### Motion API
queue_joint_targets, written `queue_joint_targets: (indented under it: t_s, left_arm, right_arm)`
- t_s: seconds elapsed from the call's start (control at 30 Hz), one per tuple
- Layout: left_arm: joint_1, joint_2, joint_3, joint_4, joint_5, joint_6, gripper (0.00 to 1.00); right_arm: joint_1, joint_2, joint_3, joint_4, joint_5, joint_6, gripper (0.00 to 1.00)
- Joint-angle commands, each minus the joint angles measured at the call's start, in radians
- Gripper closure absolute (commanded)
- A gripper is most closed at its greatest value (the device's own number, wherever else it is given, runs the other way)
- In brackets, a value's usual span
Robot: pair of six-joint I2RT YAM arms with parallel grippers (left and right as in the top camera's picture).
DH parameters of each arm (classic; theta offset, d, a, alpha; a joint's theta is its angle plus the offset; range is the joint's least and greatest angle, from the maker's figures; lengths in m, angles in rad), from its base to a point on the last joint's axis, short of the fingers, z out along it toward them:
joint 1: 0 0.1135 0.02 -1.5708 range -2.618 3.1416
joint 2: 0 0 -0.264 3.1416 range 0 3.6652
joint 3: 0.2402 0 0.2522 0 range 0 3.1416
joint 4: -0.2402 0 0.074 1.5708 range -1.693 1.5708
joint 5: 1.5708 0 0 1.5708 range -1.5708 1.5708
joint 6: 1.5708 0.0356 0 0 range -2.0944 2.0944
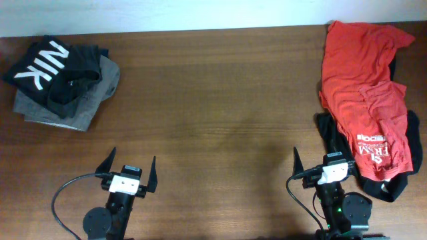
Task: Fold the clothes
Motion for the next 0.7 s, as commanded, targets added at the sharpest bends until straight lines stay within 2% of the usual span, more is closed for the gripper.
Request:
queue_joint_targets:
  t_s: [0.0,0.2,0.37,0.53,0.67]
  left_arm:
    - [0.000,-0.008,-0.004,0.017,0.013,-0.044,0.01]
    - [0.001,-0.003,0.029,0.003,0.030,-0.081,0.01]
    - [0.001,0.080,0.145,-0.066,0.030,-0.088,0.01]
    - [0.000,0.324,0.365,-0.132,0.042,-0.087,0.01]
    - [0.000,0.535,0.553,-0.186,0.097,-0.087,0.01]
  right_arm:
    - [0.004,-0.006,-0.007,0.013,0.008,0.011,0.01]
    - [0.004,-0.006,0.002,0.145,-0.011,0.011,0.01]
    - [0.004,-0.001,0.074,0.141,-0.083,0.011,0.01]
    - [0.004,0.082,0.217,0.087,-0.089,0.010,0.01]
    - [0.004,0.229,0.373,-0.022,-0.089,0.006,0.01]
